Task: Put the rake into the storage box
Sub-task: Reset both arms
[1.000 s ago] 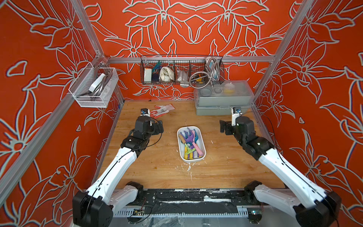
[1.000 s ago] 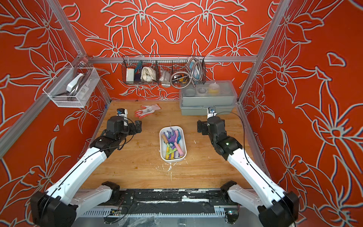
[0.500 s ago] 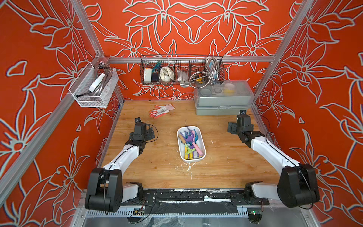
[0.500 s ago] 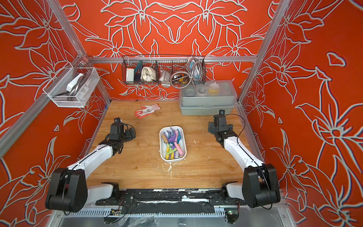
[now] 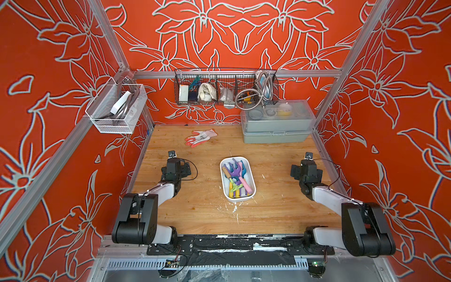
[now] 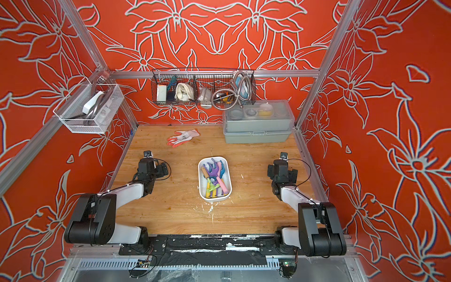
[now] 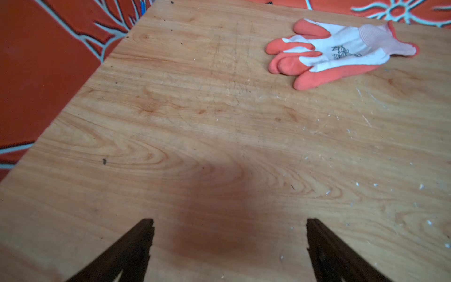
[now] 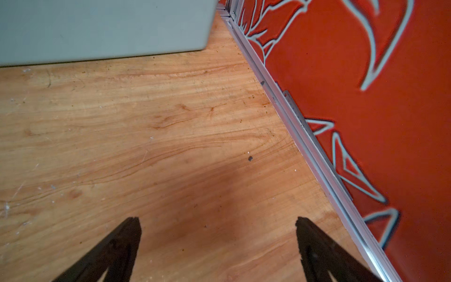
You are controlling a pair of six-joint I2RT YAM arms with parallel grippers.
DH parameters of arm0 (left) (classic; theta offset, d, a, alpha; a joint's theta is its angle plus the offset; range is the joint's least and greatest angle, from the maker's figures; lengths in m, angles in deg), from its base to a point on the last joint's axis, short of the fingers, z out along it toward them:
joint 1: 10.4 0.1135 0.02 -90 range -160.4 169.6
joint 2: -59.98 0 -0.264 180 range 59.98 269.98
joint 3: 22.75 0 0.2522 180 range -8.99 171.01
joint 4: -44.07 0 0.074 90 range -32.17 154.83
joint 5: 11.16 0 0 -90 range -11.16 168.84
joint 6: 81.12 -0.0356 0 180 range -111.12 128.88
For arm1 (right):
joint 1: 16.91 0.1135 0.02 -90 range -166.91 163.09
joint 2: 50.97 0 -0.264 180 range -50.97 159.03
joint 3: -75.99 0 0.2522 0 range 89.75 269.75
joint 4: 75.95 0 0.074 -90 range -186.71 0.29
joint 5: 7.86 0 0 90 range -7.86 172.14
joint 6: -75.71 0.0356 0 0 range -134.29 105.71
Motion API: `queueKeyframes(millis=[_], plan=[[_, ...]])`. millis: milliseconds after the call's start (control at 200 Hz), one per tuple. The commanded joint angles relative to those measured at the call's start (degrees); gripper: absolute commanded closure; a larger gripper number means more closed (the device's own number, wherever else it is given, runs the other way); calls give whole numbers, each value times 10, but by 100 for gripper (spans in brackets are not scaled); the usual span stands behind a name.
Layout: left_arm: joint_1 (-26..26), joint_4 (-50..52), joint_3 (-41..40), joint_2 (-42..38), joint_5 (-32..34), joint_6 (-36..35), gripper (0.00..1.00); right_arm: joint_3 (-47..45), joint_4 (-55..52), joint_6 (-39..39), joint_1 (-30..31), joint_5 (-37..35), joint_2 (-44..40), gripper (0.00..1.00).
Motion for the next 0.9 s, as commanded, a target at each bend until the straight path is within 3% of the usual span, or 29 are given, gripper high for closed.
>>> queueKeyframes(millis=[0,190,305,375,891], plan=[[2,-69,-14,-3,-69,-35,2,-30,142,-27,-6,24,7,0],[2,-115,-46,-14,-114,-52,2,-65,276,-77,-5,124,70,0],[3,-227,-103,1,-114,-51,2,-63,264,-77,-4,123,68,0],[2,-219,-99,2,-89,-43,2,-57,244,-76,-5,123,63,0],[2,-214,-99,1,-88,-43,2,-60,250,-77,-5,122,61,0]])
